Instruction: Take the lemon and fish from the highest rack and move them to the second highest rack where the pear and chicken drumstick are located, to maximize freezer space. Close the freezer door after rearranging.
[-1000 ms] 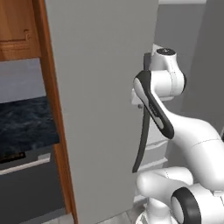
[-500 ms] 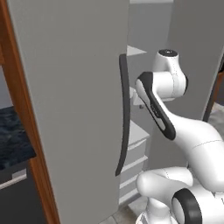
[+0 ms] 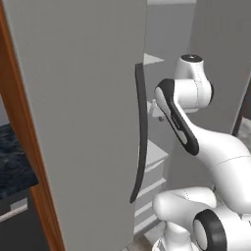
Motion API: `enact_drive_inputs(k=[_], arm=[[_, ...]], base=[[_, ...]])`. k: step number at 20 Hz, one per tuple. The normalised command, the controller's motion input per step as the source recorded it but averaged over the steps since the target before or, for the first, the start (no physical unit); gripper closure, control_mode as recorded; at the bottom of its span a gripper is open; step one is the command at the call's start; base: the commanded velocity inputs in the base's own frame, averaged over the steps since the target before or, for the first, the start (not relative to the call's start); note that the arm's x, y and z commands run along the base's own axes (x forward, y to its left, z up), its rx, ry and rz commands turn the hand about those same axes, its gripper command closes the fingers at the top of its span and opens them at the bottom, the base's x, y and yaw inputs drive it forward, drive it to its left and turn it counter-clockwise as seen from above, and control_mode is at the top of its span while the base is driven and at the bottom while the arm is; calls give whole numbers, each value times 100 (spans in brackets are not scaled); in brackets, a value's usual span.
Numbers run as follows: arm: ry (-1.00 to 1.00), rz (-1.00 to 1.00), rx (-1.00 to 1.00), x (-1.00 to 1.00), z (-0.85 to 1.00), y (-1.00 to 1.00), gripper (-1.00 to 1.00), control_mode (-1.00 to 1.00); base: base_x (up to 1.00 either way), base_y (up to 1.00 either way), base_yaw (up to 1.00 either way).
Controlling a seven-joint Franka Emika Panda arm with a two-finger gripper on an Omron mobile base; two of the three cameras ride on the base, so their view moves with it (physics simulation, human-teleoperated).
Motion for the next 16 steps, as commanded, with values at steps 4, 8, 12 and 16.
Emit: enact_drive_inputs(k=[4,8,12,16], arm=[[0,0,0,0,0,0,-100,100],[0,0,0,0,0,0,-100,100],[0,0,0,0,0,0,-100,100],[0,0,0,0,0,0,-100,100]], base=[[68,-12,0],[60,-24,0],[52,-19,0],[50,-16,1]])
